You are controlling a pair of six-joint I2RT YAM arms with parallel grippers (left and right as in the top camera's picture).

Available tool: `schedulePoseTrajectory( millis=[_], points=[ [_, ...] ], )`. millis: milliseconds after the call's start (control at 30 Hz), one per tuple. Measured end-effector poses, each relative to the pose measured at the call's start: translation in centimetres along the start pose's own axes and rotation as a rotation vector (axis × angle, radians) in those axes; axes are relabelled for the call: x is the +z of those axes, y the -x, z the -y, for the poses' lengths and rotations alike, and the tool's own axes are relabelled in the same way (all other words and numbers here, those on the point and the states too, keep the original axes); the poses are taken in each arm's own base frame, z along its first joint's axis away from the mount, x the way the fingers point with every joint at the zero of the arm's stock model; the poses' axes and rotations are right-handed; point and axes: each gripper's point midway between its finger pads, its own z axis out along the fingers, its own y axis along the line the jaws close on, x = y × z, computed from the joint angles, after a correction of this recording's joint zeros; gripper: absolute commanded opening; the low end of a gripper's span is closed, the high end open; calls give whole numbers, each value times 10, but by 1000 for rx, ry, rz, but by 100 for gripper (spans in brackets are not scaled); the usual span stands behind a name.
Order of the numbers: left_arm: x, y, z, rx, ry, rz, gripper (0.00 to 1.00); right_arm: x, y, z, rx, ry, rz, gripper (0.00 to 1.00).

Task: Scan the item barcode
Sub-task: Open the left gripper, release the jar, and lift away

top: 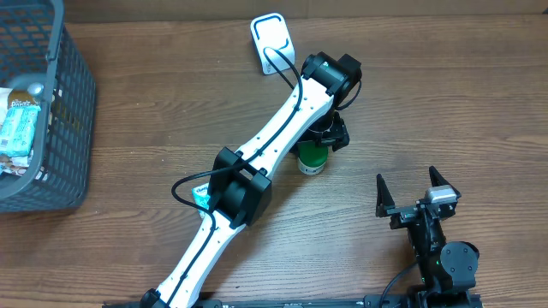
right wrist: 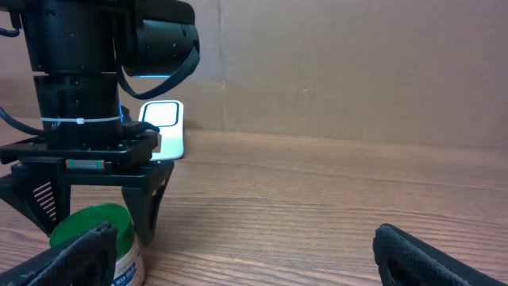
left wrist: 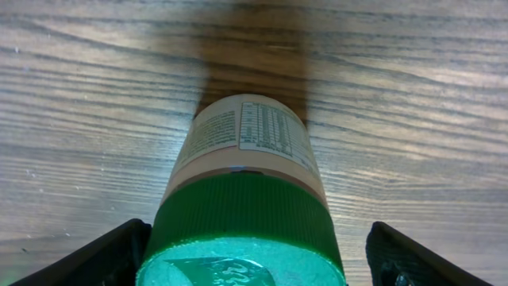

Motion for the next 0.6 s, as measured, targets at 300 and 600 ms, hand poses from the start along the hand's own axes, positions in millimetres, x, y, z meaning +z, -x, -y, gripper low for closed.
schedulePoseTrajectory(
  millis=[300,600],
  points=[
    [-33,34,-12,9,-88,77,91,0,0,0,0,0,0,100],
    [-160,66,-59,98,-282,333,40,0,0,0,0,0,0,100]
  ],
)
